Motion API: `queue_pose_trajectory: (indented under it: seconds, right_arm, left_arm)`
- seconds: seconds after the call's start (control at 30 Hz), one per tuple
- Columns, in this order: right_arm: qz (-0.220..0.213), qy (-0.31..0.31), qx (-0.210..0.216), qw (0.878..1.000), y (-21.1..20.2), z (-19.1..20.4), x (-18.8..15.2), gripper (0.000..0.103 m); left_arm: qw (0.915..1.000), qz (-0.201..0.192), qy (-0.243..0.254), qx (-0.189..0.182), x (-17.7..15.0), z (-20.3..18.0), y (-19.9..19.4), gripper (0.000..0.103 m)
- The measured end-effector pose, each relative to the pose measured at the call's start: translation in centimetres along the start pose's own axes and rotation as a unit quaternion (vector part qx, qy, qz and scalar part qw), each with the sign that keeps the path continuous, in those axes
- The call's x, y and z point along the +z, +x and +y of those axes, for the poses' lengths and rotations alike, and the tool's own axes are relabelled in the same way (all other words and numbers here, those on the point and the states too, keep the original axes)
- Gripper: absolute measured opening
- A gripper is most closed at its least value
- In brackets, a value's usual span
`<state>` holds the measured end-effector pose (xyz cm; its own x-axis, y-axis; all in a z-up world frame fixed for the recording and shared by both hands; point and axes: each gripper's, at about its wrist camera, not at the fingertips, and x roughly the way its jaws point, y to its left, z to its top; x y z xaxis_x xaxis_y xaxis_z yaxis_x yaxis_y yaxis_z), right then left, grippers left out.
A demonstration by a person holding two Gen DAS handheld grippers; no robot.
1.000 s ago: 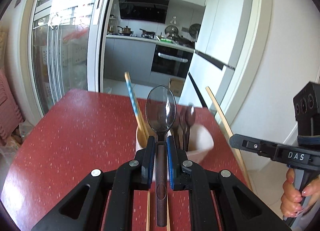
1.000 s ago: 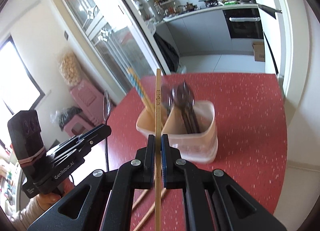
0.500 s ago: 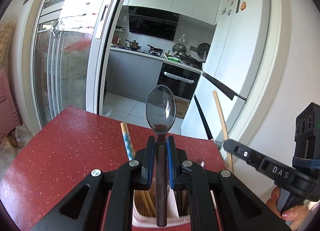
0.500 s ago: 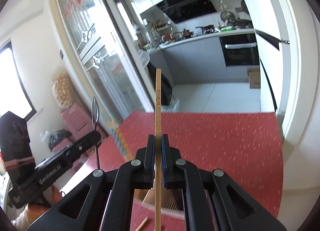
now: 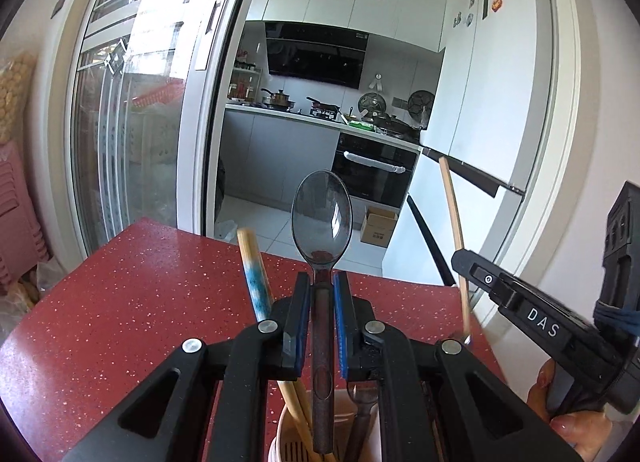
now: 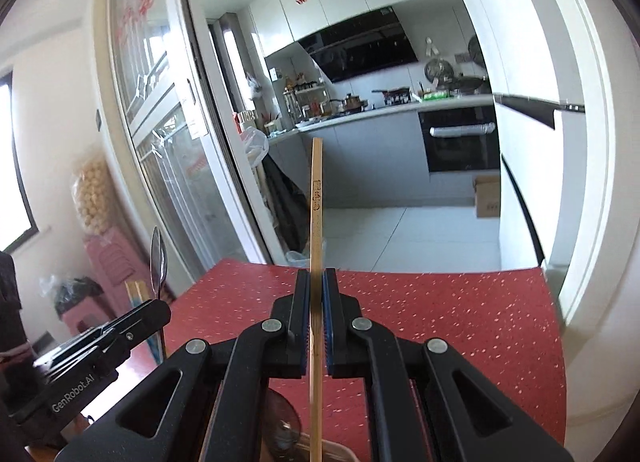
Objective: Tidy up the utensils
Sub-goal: 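Carry the spoon and chopstick to the pink caddy and lower them inside, then open both tools to release the spoon and chopstick into the caddy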
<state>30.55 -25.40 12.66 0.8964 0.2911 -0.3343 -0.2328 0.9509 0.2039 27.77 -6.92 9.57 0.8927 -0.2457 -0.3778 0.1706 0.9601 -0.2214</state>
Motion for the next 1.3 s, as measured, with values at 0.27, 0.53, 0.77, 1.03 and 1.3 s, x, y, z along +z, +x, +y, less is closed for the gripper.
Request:
queue_pose_trajectory:
  seconds: [0.27, 0.53, 0.77, 1.03, 1.3]
  right_arm:
    - [-0.033, -0.08, -0.011, 0.996, -1.0, 2.3, -2.6, 0.006]
    - [-0.043, -0.125, -0.011, 0.991, -2.6, 3.8, -4.4, 0.006]
    - [-0.022, -0.147, -0.011, 0.989, -3.4, 4.1, -5.8, 0.006]
    - [0.03, -0.128, -0.011, 0.991, -3.3, 3.3, -6.1, 0.007]
    - [0.037, -0.086, -0.007, 0.996, -4.7, 2.3, -5.0, 0.04]
  left_arm:
    - [0.9989, -0.025, 0.033, 0.02, -2.5, -1.0, -0.9, 0.041]
    - [0.9986, -0.008, 0.043, 0.029, -3.8, -1.2, -1.1, 0.041]
    - [0.9974, 0.001, 0.063, 0.036, -4.3, -1.5, -1.6, 0.041]
    - [0.9963, 0.025, 0.076, 0.031, -4.7, -1.6, -2.2, 0.041]
    - [0.9958, 0.044, 0.071, 0.038, -5.0, -1.4, -2.7, 0.041]
